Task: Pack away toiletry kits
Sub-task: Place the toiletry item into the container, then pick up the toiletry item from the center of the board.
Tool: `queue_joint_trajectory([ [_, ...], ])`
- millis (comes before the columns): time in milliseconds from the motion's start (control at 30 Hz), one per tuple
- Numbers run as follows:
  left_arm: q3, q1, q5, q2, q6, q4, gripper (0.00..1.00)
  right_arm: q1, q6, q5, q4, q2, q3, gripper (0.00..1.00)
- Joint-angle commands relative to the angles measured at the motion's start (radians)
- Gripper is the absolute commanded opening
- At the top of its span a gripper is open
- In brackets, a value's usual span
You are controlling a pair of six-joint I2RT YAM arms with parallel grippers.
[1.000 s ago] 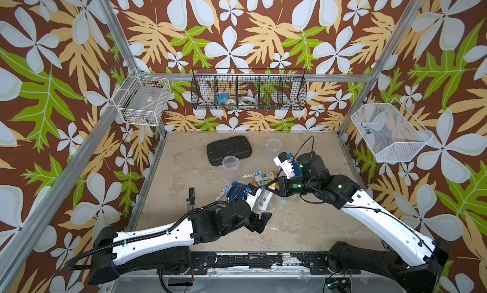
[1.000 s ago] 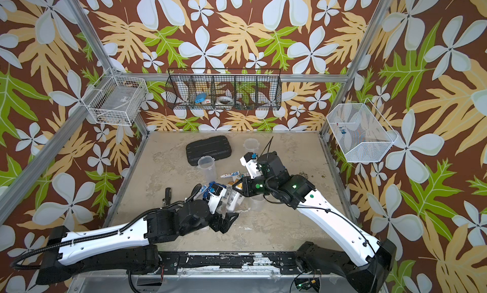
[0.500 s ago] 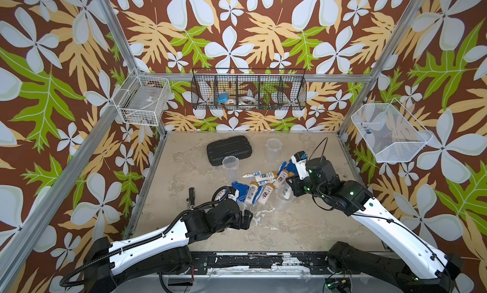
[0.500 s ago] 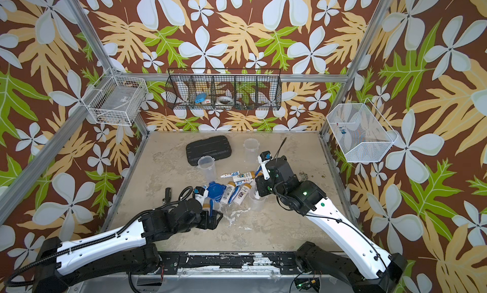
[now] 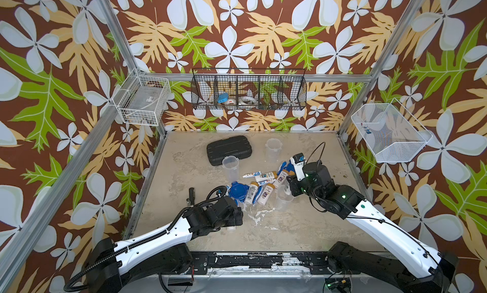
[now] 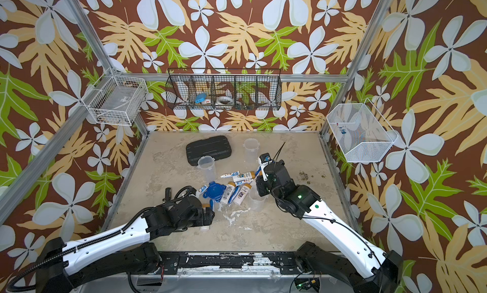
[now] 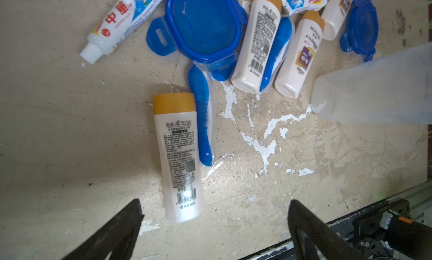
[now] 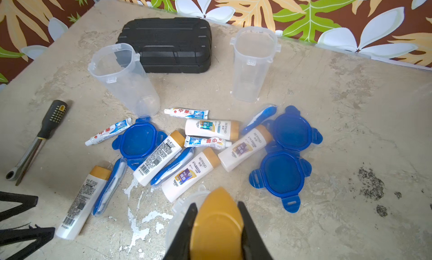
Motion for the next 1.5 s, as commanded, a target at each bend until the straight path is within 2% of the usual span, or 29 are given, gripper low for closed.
queue_joint_trajectory([
  [0, -0.011, 0.009, -0.006, 0.026, -0.017, -0.026, 0.98, 0.001, -0.008, 0.0, 0.076, 0.008, -0.03, 0.04],
  [400, 0.013, 0.014, -0.034, 0.229, -0.002, -0.014, 0.85, 0.035, -0.008, 0.044, 0.144, 0.01, -0.152, 0.14],
  [900, 0.004, 0.016, -0.025, 0.396, 0.028, 0.037, 0.69, 0.04, 0.02, 0.075, 0.159, -0.024, -0.22, 0.4],
  [1033, -0.001, 0.016, -0.02, 0.411, 0.035, 0.036, 0.59, 0.039, 0.023, 0.077, 0.15, -0.036, -0.214, 0.42],
  [1133, -0.01, 0.016, -0.008, 0.404, 0.039, 0.039, 0.36, 0.039, 0.029, 0.079, 0.128, -0.046, -0.192, 0.44],
  [1200, -0.013, 0.015, 0.0, 0.403, 0.043, 0.039, 0.27, 0.039, 0.037, 0.079, 0.1, -0.054, -0.167, 0.46],
  [1467, 0.009, 0.016, -0.013, 0.309, 0.07, -0.003, 0.1, 0.039, 0.082, 0.006, -0.078, -0.114, -0.068, 0.63],
])
